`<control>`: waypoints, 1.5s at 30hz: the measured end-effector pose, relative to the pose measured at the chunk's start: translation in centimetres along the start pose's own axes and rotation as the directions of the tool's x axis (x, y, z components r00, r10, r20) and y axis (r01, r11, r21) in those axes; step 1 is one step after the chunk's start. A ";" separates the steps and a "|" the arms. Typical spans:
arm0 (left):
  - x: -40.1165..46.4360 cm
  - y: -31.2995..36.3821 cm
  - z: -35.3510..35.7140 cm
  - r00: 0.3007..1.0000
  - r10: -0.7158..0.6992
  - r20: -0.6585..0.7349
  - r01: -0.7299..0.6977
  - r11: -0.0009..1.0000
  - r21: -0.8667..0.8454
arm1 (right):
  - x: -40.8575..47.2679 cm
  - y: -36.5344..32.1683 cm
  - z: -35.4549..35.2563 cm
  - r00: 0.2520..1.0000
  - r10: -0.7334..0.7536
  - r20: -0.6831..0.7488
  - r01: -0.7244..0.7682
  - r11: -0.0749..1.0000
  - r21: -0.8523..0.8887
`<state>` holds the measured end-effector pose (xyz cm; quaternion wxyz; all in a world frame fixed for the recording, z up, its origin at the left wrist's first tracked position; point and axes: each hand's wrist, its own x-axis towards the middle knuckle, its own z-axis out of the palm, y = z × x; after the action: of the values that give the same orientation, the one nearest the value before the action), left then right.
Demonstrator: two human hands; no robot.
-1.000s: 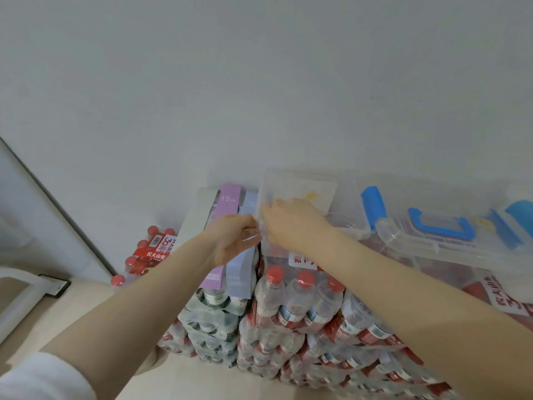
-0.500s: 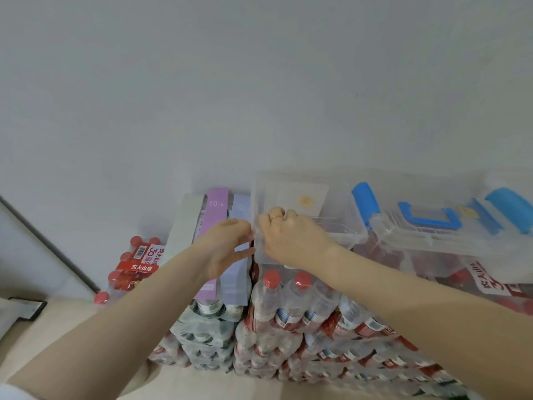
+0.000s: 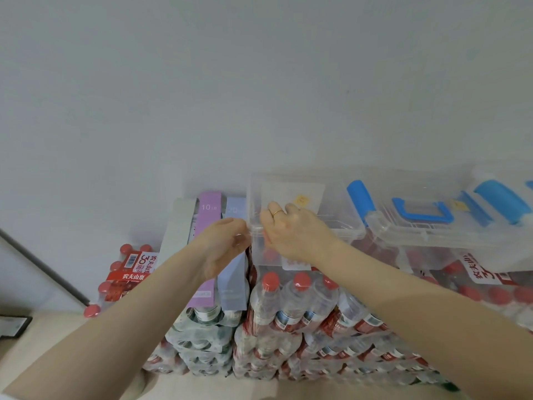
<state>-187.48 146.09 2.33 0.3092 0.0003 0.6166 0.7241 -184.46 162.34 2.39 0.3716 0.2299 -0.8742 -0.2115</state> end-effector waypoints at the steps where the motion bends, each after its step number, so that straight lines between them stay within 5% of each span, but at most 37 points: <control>1: 0.0 -0.1 0.0 1.000 -0.007 0.003 0.007 1.000 -0.007 | -0.2 -0.1 0.0 0.999 0.032 -0.024 -0.031 0.998 0.048; 4: -1.1 -0.2 -0.4 0.996 -0.067 0.054 0.065 0.997 0.043 | -2.0 0.3 0.0 0.997 0.057 -0.049 -0.042 0.962 0.270; 8: -1.3 1.3 -1.3 0.980 -0.197 -0.013 0.197 0.978 0.074 | -3.9 1.5 -1.2 0.991 -0.005 0.132 -0.052 0.905 0.421; 12: 2.0 4.8 -1.3 0.942 0.083 -0.326 -0.020 0.981 0.191 | -4.1 1.8 -1.9 0.969 -0.068 0.239 -0.080 0.826 0.558; 17: 3.5 6.3 -1.0 0.970 0.204 -0.132 -0.113 0.860 0.497 | -3.8 4.0 -3.1 0.948 0.044 0.316 -0.206 0.841 0.500; 20: 3.7 5.3 -0.7 0.900 0.326 -0.289 -0.187 0.888 0.420 | -3.7 3.2 -3.4 0.959 -0.017 0.283 -0.106 0.905 0.413; 24: 2.9 2.8 -0.1 0.879 0.244 -0.411 -0.057 0.908 0.415 | -2.4 1.7 -3.8 0.950 -0.020 0.312 -0.103 0.922 0.374; 30: -1.2 -0.3 0.5 0.985 -0.052 -0.167 0.053 0.999 0.000 | 0.9 1.3 -4.8 0.864 -0.033 0.503 -0.252 0.836 0.488; 38: -2.9 -0.4 0.5 0.992 -0.124 -0.039 0.111 0.964 -0.243 | 5.3 -0.6 -6.2 0.708 -0.242 0.664 -0.024 0.931 0.365; 45: -3.0 -0.6 -0.2 0.996 -0.061 0.066 0.078 0.952 -0.297 | 4.1 0.5 -5.8 0.750 -0.246 0.614 -0.052 0.903 0.426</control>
<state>-184.86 144.53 2.93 0.3480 -0.0481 0.4905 0.7975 -182.77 159.30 8.56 -0.0276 0.2612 -0.9590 -0.1064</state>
